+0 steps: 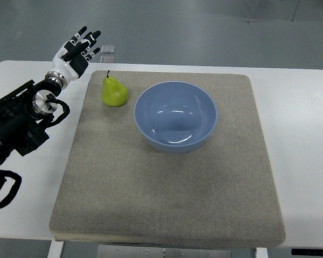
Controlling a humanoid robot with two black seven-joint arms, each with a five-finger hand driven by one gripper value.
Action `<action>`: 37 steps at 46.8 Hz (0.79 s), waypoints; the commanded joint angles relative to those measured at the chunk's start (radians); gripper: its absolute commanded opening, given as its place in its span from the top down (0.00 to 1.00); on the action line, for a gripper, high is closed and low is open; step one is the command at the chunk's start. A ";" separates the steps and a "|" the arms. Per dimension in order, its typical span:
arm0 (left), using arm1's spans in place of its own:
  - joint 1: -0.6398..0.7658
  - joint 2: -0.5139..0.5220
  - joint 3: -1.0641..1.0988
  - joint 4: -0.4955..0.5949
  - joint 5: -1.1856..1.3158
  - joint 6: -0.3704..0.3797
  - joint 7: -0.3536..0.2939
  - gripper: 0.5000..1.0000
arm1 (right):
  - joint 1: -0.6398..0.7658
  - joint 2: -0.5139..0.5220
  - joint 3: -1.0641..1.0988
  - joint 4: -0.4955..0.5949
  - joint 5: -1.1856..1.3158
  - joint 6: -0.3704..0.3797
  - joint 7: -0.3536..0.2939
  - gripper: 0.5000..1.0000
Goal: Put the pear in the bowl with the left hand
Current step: 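Raise the left hand and begin moving it toward the green pear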
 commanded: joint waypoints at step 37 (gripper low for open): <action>-0.007 0.000 -0.002 0.000 -0.002 0.000 -0.009 0.01 | 0.000 0.000 0.000 0.000 0.000 0.000 0.000 0.15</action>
